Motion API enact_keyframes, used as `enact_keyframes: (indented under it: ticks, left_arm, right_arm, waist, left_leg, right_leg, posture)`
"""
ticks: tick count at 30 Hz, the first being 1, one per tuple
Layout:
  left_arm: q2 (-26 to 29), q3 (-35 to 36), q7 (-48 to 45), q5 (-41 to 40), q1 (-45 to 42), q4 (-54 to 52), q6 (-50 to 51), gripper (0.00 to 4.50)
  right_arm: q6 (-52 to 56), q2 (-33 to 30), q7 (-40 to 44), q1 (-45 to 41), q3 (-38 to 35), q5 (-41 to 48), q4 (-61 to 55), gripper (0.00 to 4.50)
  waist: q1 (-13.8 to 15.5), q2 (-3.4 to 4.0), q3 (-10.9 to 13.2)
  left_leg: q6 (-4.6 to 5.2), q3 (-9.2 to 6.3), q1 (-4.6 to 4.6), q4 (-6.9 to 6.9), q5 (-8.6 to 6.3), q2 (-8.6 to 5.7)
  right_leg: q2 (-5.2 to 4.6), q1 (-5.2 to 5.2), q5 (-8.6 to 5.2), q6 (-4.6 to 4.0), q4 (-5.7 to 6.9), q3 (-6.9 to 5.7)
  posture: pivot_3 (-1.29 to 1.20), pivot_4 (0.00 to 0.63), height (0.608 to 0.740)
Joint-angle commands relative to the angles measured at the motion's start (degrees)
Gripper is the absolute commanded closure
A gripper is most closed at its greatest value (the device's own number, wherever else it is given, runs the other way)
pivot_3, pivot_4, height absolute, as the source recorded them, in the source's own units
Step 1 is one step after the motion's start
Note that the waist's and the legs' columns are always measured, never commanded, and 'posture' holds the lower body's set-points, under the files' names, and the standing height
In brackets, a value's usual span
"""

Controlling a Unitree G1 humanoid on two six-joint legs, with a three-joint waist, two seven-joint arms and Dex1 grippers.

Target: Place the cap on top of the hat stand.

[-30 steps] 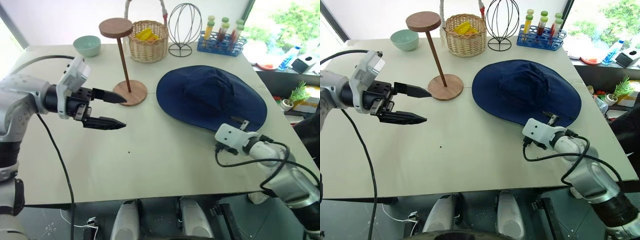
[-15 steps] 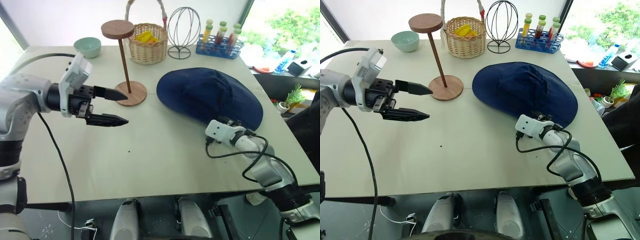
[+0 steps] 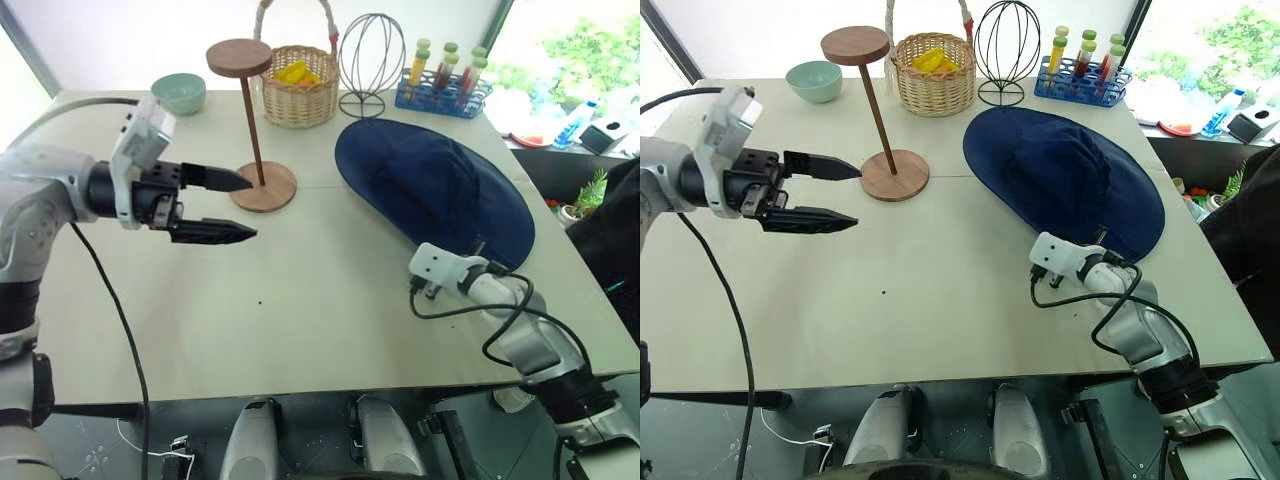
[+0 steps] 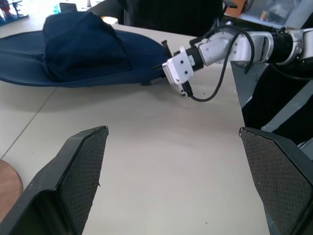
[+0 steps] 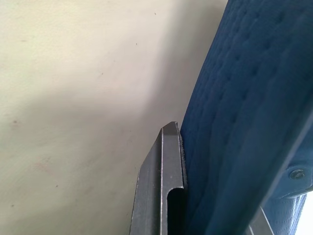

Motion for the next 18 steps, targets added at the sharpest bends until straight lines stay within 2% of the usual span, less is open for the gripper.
enact_keyframes:
  ticks: [1, 9, 14, 18]
  left_arm:
    - [0.07, 2.23, 0.57, -1.29, 0.07, -2.0, -0.03, 0.0]
    - [-2.2, 0.42, 1.15, -0.04, -2.02, -0.94, -1.81, 0.0]
    - [-1.57, 3.52, 2.86, -1.26, -1.36, -0.52, -0.56, 0.0]
    - [0.63, 8.54, 4.65, -2.81, 0.14, -0.34, 0.83, 0.0]
  right_arm:
    - [1.91, -1.2, 2.35, -3.53, -3.98, 1.26, -1.58, 4.5]
    - [-3.06, -5.24, 5.24, -11.4, -4.13, 0.45, 2.94, 4.5]
    - [-6.11, -6.0, 4.32, -19.3, -4.7, -1.05, 3.74, 4.5]
    - [-10.99, -6.21, 4.79, -30.46, -3.84, -1.84, 7.47, 4.5]
  waist:
    - [0.01, 0.03, 0.02]
    - [0.06, 0.14, 0.1]
    - [-0.42, 0.31, 0.2]
    - [-0.61, 0.46, 0.32]
  left_leg:
    - [0.0, 0.0, 0.0, 0.0, 0.0, 0.0]
    - [0.01, -0.01, -0.02, -0.03, -0.01, 0.0]
    - [0.03, -0.02, -0.03, -0.07, -0.02, 0.0]
    - [0.03, -0.02, -0.03, -0.13, -0.02, 0.03]
  right_leg:
    - [0.0, 0.0, 0.0, 0.0, 0.0, 0.0]
    - [0.02, -0.01, -0.01, 0.02, 0.0, 0.0]
    - [0.04, -0.09, -0.02, 0.04, 0.01, 0.01]
    - [0.08, -0.16, -0.03, 0.05, 0.05, 0.01]
  posture:
    - [0.0, 0.15, 0.74]
    - [0.0, 0.15, 0.74]
    - [0.0, 0.15, 0.74]
    - [0.0, 0.15, 0.74]
